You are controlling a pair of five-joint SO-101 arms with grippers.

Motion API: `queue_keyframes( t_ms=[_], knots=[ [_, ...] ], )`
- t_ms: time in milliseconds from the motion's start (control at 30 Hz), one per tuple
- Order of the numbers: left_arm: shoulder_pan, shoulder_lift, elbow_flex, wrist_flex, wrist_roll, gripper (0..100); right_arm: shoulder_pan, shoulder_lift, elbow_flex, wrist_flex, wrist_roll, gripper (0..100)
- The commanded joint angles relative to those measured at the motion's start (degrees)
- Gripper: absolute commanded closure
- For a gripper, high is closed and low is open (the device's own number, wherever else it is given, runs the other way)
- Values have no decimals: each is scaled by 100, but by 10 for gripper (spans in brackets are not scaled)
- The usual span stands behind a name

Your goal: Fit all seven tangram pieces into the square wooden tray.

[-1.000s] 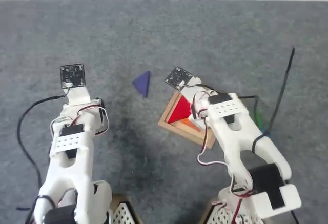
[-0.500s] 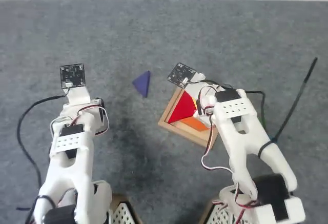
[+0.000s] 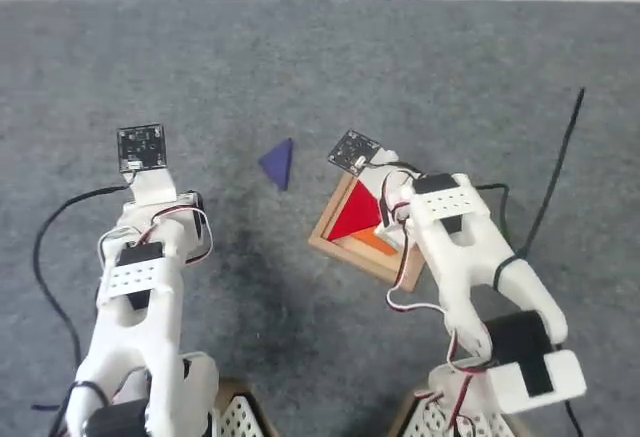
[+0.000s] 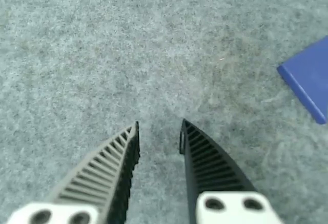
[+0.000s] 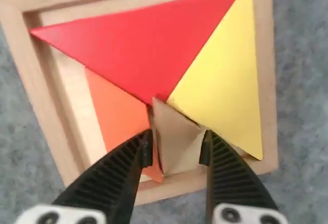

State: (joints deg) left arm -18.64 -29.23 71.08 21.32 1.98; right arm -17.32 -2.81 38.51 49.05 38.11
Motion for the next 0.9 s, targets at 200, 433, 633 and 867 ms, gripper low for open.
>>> queue_keyframes(
  t_ms=[200,433,633,867],
  knots=[
    [44,9,-48,-141,-62,877,602,-4,-114,-101,-35,840],
    [44,9,-48,-141,-62,877,330,-497,-97,-110,-237,840],
    [44,9,-48,-141,-62,877,567,-1824,149,-48,-862,840],
    [44,9,-48,-141,-62,877,980,-1376,466,-119,-888,842]
  ],
)
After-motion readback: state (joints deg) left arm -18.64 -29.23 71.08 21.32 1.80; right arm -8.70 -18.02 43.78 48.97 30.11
